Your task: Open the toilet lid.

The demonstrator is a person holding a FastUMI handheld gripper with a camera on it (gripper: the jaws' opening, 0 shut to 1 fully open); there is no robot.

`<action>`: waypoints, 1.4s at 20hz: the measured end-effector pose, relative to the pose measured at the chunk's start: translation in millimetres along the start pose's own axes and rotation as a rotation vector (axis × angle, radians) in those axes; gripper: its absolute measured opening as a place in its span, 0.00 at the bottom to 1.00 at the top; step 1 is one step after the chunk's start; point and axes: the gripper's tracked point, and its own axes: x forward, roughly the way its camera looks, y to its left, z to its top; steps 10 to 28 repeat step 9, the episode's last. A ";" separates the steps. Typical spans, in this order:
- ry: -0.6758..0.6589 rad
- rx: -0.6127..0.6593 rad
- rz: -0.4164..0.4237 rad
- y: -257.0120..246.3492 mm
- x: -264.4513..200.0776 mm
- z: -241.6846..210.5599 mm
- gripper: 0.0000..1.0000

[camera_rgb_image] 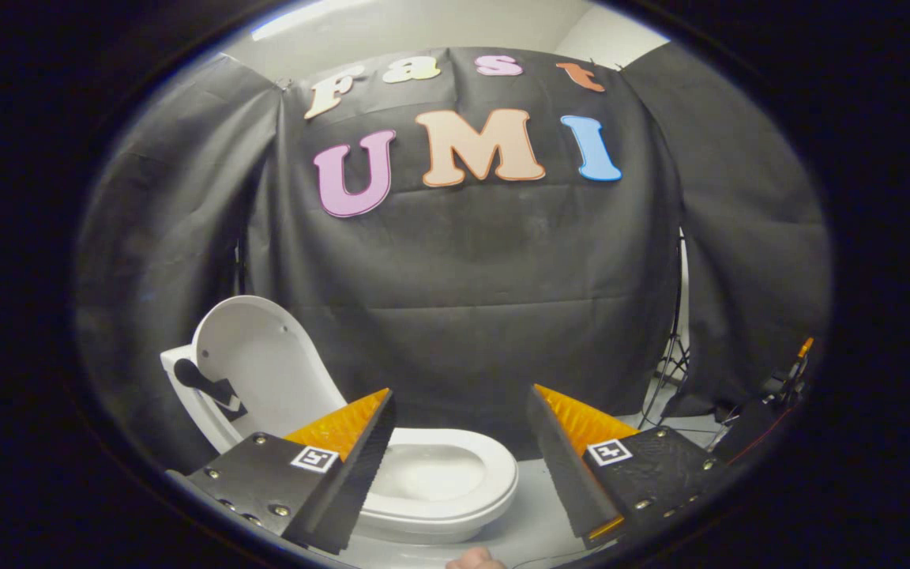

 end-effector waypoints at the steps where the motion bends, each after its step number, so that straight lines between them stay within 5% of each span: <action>1: 0.000 -0.005 0.001 0.9 0.4 0.1 0.98; 28: -0.003 -0.003 -0.002 -0.4 -0.3 1.9 0.98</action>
